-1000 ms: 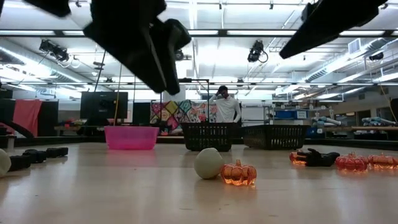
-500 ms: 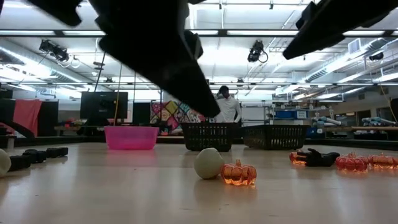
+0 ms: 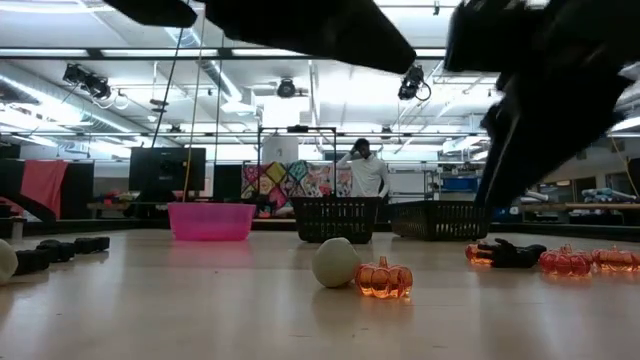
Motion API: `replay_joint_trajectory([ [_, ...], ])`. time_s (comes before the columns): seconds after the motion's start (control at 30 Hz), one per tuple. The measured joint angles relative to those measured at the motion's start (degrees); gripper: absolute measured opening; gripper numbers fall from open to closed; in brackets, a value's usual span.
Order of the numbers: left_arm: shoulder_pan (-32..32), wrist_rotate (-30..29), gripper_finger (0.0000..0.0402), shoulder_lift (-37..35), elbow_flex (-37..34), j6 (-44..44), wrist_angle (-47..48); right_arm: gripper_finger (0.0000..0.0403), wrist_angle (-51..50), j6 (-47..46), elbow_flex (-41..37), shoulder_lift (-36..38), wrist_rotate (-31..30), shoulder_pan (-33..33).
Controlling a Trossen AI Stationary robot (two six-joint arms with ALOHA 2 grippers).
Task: Sort Halloween decoration
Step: Put the orange pumpkin toy into the red bowl
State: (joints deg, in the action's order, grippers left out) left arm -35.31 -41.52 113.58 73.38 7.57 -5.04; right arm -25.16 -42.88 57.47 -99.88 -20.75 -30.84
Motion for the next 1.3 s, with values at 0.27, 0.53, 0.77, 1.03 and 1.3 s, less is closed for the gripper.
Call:
replay_joint_trajectory([
  [0.27,-0.12,-0.17,0.0153,0.00,-0.44,-4.76,-0.23,0.0201,-9.49,-2.59,8.39,-6.23,0.67,2.83],
  [0.53,-0.70,0.02,0.0153,0.00,-0.42,-8.16,0.19,0.0201,-13.64,-2.53,11.34,-10.68,1.23,4.36],
  [0.77,-0.66,0.00,0.0153,0.00,-0.42,-10.21,1.08,0.0196,-14.40,-0.54,10.93,-10.42,4.72,5.75],
  [1.03,-0.68,-0.01,0.0153,0.00,-0.42,-13.66,4.19,0.0176,-14.40,2.77,10.85,-10.42,8.31,7.43],
  [1.3,-0.96,-0.04,0.0153,0.00,-0.42,-15.15,5.67,0.0152,-11.10,4.68,8.38,-9.67,12.11,8.99],
])
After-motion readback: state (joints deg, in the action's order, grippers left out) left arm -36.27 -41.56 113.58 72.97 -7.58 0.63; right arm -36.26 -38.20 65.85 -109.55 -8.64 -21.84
